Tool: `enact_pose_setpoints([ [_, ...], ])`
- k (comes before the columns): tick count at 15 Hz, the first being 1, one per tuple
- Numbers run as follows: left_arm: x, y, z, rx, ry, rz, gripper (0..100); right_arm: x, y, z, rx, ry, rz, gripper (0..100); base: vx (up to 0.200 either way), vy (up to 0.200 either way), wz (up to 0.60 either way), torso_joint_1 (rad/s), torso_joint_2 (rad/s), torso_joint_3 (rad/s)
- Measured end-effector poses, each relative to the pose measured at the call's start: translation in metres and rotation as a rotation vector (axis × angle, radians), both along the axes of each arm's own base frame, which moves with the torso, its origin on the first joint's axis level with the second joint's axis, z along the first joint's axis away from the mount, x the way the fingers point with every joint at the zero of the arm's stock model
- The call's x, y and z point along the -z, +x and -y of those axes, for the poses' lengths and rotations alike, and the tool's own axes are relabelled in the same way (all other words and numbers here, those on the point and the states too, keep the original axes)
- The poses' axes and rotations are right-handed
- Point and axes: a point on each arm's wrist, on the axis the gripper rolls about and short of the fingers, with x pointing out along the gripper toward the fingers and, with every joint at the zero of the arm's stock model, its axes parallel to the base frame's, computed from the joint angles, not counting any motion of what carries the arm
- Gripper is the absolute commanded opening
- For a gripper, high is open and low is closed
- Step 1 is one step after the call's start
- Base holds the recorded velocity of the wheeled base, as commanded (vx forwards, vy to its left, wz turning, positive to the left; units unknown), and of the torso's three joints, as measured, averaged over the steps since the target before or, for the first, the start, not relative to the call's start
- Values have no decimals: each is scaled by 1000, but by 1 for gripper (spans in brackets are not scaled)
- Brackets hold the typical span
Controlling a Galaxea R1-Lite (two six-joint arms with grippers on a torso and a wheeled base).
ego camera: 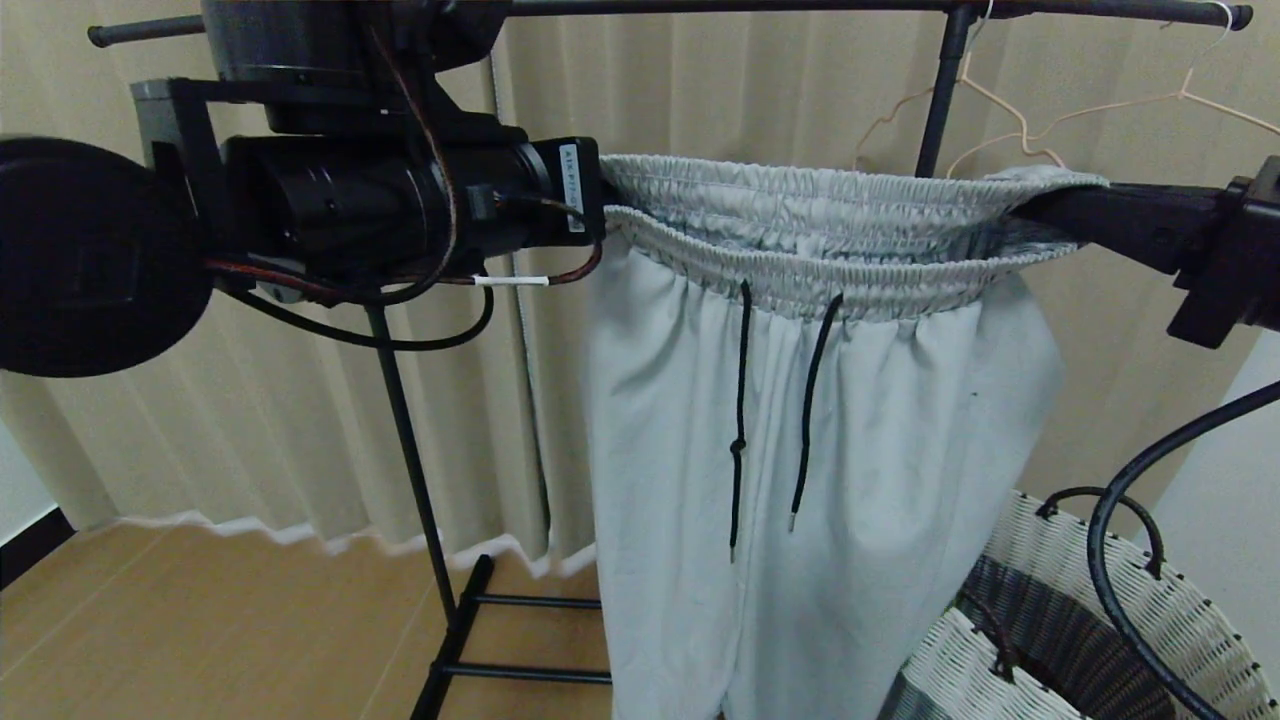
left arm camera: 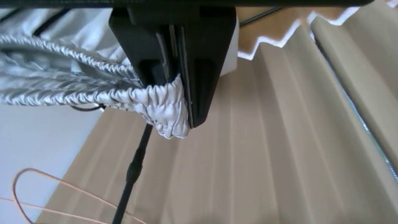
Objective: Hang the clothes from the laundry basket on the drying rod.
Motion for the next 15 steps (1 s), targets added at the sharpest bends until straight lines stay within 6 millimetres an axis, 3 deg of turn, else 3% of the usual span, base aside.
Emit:
enact_pose_setpoints([
  [4, 7, 6, 2, -36, 15, -23, 0, 3, -4, -1, -12, -3, -4, 0, 0, 0, 0, 0, 0, 0],
  [7, 12, 0, -2, -49, 57, -79, 0, 3, 5, 0, 17, -25, 4, 0, 0, 0, 0, 0, 0, 0],
  [11, 0, -25, -19, -35, 81, -112, 0, 3, 34, 0, 73, -29, 62, 0, 0, 0, 0, 0, 0, 0],
  [15, 3, -61, -31, 9, 102, -126, 0, -4, 75, -13, 76, 11, 133, 0, 0, 0, 0, 0, 0, 0],
])
